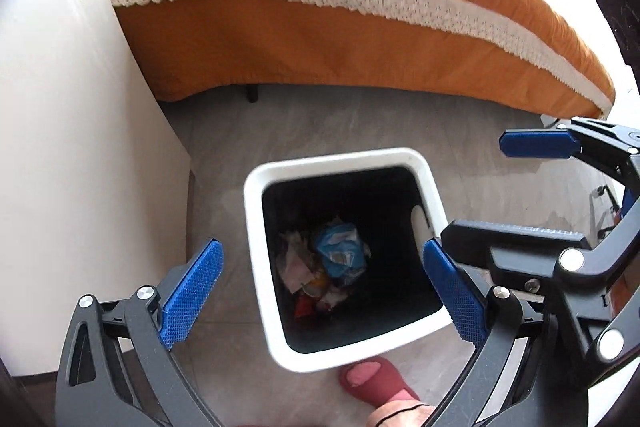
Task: Collect trash
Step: 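Move both open tools back to the desk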
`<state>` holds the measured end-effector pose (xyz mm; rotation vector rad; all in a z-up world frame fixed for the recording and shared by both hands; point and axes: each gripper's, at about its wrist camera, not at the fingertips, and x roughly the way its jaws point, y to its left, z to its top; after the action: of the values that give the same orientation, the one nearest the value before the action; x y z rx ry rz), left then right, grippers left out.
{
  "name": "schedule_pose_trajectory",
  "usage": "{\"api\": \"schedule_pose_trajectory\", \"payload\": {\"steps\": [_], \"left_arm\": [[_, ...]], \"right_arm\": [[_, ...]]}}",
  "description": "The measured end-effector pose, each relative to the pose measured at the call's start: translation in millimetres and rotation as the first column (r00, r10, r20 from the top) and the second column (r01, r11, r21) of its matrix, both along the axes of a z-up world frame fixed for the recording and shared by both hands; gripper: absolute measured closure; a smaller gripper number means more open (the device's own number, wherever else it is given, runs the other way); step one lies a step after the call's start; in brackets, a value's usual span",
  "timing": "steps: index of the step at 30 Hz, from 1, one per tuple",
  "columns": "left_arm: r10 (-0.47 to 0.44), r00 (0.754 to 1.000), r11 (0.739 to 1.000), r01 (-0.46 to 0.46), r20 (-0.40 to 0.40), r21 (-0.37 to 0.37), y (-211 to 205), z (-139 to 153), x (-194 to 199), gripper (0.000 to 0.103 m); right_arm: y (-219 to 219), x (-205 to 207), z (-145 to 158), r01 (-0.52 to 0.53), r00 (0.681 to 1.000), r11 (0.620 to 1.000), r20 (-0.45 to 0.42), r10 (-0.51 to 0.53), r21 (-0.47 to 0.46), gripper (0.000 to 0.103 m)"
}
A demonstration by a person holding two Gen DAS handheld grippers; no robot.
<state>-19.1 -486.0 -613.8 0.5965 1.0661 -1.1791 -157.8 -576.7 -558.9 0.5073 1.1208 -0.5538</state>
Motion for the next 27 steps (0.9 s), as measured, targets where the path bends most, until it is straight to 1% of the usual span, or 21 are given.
{"api": "schedule_pose_trajectory", "payload": {"steps": [2, 5, 8, 12, 14, 15, 19, 20, 23, 27], "left_arm": [[0.004, 1.000, 1.000, -0.004, 0.005, -0.006, 0.3, 12.6, 0.5, 0.005], [0.014, 1.000, 1.000, -0.014, 0.006, -0.025, 2.4, 36.2, 3.1, 0.005], [0.036, 0.999, 0.999, -0.036, 0.008, -0.040, 5.8, 63.7, 8.4, 0.005], [0.078, 0.997, 0.994, -0.076, 0.021, -0.080, 14.0, 115.9, 14.2, 0.005], [0.093, 0.995, 0.992, -0.089, 0.039, -0.094, 17.3, 139.9, 15.4, 0.005], [0.103, 0.993, 0.990, -0.097, 0.054, -0.104, 19.5, 156.4, 15.4, 0.005], [0.148, 0.986, 0.980, -0.136, 0.075, -0.144, 28.8, 209.2, 17.7, 0.005], [0.159, 0.984, 0.978, -0.146, 0.079, -0.149, 30.3, 218.1, 18.1, 0.005], [0.198, 0.977, 0.968, -0.181, 0.084, -0.172, 38.1, 250.9, 19.0, 0.005], [0.239, 0.965, 0.953, -0.212, 0.106, -0.218, 52.1, 297.5, 18.9, 0.005]], "right_arm": [[1.3, 3.3, 12.1, -0.006, 1.000, 1.000, 0.009, 0.006, -0.015, 0.004], [3.5, 8.3, 38.2, -0.021, 0.999, 0.999, 0.025, 0.022, -0.039, 0.004], [5.1, 11.8, 62.2, -0.031, 0.999, 0.998, 0.039, 0.034, -0.057, 0.004], [7.5, 15.1, 111.5, -0.040, 0.995, 0.995, 0.086, 0.048, -0.090, 0.004], [10.6, 17.0, 139.3, -0.046, 0.992, 0.992, 0.110, 0.059, -0.118, 0.004], [12.1, 18.6, 149.7, -0.050, 0.991, 0.991, 0.119, 0.065, -0.126, 0.004], [19.2, 21.7, 200.7, -0.065, 0.981, 0.981, 0.169, 0.097, -0.183, 0.004], [20.6, 22.5, 213.8, -0.066, 0.978, 0.979, 0.185, 0.102, -0.192, 0.004], [26.6, 25.3, 247.0, -0.070, 0.968, 0.971, 0.219, 0.121, -0.227, 0.004], [34.1, 29.9, 282.8, -0.082, 0.953, 0.962, 0.262, 0.152, -0.261, 0.004]]}}
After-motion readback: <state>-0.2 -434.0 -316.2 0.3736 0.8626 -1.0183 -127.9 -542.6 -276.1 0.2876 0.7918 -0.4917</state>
